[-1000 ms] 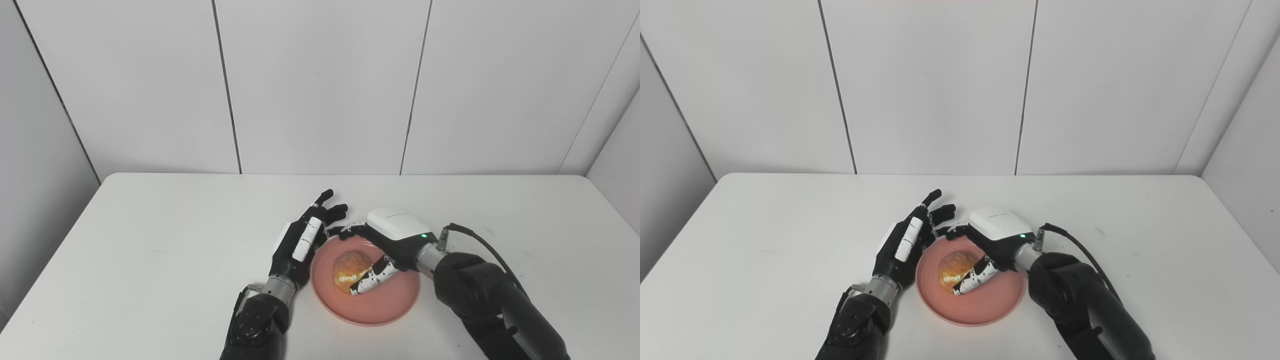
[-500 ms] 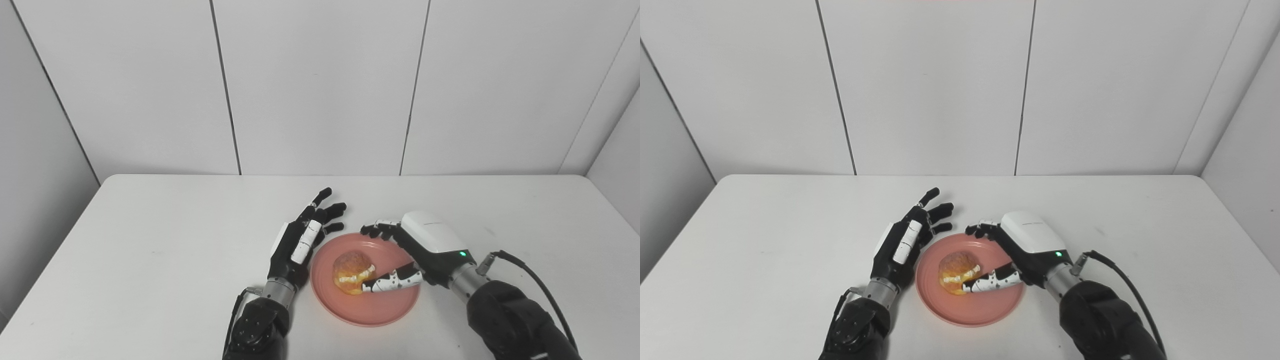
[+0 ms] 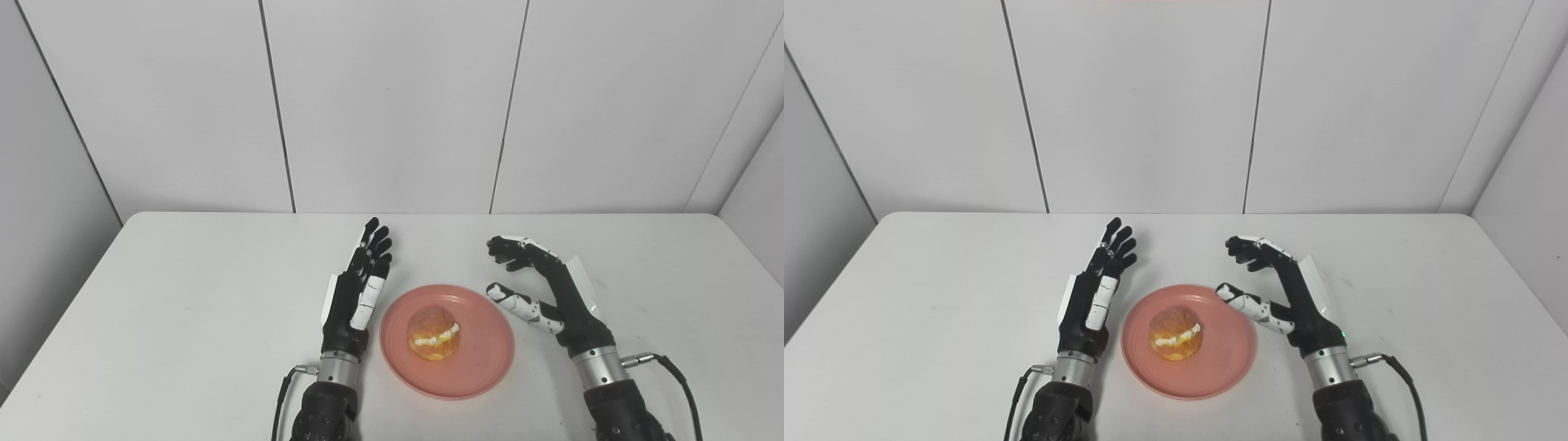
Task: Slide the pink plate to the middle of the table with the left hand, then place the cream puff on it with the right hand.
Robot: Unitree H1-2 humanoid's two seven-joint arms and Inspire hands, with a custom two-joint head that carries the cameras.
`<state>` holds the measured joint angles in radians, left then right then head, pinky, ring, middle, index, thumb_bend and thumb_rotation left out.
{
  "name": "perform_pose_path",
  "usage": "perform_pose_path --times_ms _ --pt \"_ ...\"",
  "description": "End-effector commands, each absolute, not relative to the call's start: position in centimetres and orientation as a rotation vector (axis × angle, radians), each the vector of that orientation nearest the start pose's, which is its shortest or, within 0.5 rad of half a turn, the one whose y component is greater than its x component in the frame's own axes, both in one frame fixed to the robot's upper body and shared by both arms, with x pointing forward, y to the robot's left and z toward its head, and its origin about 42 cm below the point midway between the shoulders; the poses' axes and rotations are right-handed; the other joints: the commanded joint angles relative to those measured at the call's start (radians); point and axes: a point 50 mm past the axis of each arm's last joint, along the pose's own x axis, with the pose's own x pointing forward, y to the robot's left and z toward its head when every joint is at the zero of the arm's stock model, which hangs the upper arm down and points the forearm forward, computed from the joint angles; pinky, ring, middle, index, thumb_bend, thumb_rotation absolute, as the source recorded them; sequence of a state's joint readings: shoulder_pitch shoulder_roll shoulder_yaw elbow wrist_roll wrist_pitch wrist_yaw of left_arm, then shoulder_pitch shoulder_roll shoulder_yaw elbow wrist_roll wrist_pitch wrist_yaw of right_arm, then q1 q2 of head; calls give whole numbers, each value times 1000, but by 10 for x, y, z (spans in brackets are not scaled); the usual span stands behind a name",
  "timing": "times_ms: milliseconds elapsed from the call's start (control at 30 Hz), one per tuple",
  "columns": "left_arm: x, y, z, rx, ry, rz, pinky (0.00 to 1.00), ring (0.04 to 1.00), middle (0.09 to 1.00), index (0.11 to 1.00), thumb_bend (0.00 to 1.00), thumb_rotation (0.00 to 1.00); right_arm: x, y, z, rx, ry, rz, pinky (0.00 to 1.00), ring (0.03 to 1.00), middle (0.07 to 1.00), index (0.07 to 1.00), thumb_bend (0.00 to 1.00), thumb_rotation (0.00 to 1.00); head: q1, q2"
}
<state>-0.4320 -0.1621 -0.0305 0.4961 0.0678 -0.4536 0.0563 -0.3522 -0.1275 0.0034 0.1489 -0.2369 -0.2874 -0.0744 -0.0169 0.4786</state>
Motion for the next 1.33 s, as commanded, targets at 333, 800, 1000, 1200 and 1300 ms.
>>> perform_pose_path --times_ms 333,800,1000,1200,1300 --pt "365 92 100 -129 -234 1 965 967 978 962 779 879 395 -220 170 74 -372 0 848 839 852 803 892 979 4 3" --pt "364 96 101 -68 -108 32 1000 990 1000 990 758 940 394 -210 151 76 -305 -12 920 885 878 866 822 1000 3 2" --pt "367 98 102 -90 -14 46 1000 985 990 983 780 924 391 -208 147 40 -224 -13 927 902 904 885 802 1000 3 5" --pt "366 99 101 -75 -5 49 990 977 980 978 762 942 392 -206 150 85 -114 4 974 946 955 933 798 1000 0 7" --pt "365 99 100 -71 -3 49 984 977 979 980 760 941 392 -205 152 120 -69 11 998 969 975 953 798 1000 0 7"
